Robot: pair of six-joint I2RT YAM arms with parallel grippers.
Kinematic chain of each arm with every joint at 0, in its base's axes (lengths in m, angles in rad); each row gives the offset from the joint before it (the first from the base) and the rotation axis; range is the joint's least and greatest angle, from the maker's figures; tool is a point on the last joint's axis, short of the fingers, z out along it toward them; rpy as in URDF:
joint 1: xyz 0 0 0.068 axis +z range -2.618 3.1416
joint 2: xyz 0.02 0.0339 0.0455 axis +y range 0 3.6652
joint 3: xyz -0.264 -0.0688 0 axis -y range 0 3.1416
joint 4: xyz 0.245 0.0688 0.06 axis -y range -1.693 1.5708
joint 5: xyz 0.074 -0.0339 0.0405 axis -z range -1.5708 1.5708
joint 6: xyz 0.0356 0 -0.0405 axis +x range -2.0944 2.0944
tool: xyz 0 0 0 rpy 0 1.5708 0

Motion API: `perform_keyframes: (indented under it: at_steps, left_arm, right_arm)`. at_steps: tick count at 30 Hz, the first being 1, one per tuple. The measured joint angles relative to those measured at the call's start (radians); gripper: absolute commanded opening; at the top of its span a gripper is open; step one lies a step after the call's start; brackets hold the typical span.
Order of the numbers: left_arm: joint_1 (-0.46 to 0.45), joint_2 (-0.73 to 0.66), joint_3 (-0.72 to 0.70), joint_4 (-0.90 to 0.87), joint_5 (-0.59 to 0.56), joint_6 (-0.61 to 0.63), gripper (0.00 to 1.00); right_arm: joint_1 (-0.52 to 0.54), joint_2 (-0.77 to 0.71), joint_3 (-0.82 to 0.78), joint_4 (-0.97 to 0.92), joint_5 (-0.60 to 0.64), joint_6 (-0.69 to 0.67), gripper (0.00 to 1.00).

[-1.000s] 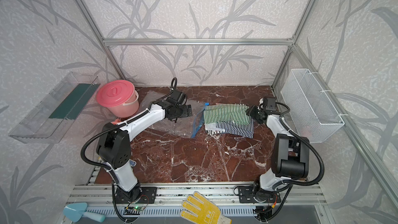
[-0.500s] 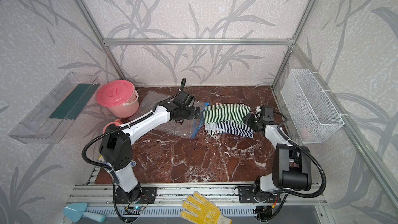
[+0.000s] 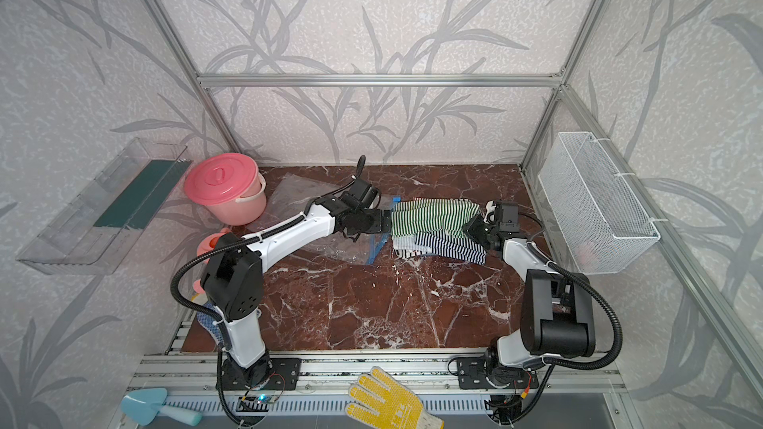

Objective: Take the tank top out of the vacuum bag
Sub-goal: Adjust the tank top.

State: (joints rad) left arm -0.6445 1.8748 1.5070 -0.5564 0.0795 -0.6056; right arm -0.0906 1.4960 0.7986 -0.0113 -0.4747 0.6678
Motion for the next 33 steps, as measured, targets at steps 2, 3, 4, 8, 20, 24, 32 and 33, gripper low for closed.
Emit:
perform_keyframes:
  at_steps: [2, 3, 4, 8, 20, 24, 32, 33]
  left_arm:
    - [-0.002, 0.007, 0.0, 0.008, 0.01, 0.0, 0.92]
    - [-0.002, 0.01, 0.0, 0.011, 0.018, 0.0, 0.91]
    - [-0.002, 0.013, 0.0, 0.013, 0.023, 0.0, 0.91]
    - [-0.002, 0.027, 0.0, 0.027, 0.039, -0.002, 0.9]
    - [-0.003, 0.099, 0.034, 0.064, 0.09, -0.025, 0.74]
    - [-0.004, 0.136, 0.064, 0.077, 0.102, -0.024, 0.7]
    - [-0.01, 0.205, 0.087, 0.083, 0.108, -0.024, 0.68]
    - [-0.011, 0.213, 0.092, 0.082, 0.11, -0.024, 0.67]
  right_arm:
    - [0.0, -0.01, 0.0, -0.002, -0.013, 0.016, 0.0]
    - [0.0, -0.018, 0.0, -0.003, -0.02, 0.023, 0.0]
    - [0.0, -0.027, 0.0, -0.005, -0.026, 0.03, 0.0]
    - [-0.003, -0.062, 0.0, -0.003, -0.067, 0.074, 0.0]
    - [-0.01, -0.093, 0.0, 0.014, -0.153, 0.162, 0.0]
    - [-0.013, -0.126, 0.0, 0.014, -0.164, 0.174, 0.0]
    - [-0.014, -0.132, 0.003, 0.014, -0.182, 0.18, 0.0]
    - [-0.014, -0.132, 0.004, 0.014, -0.182, 0.181, 0.0]
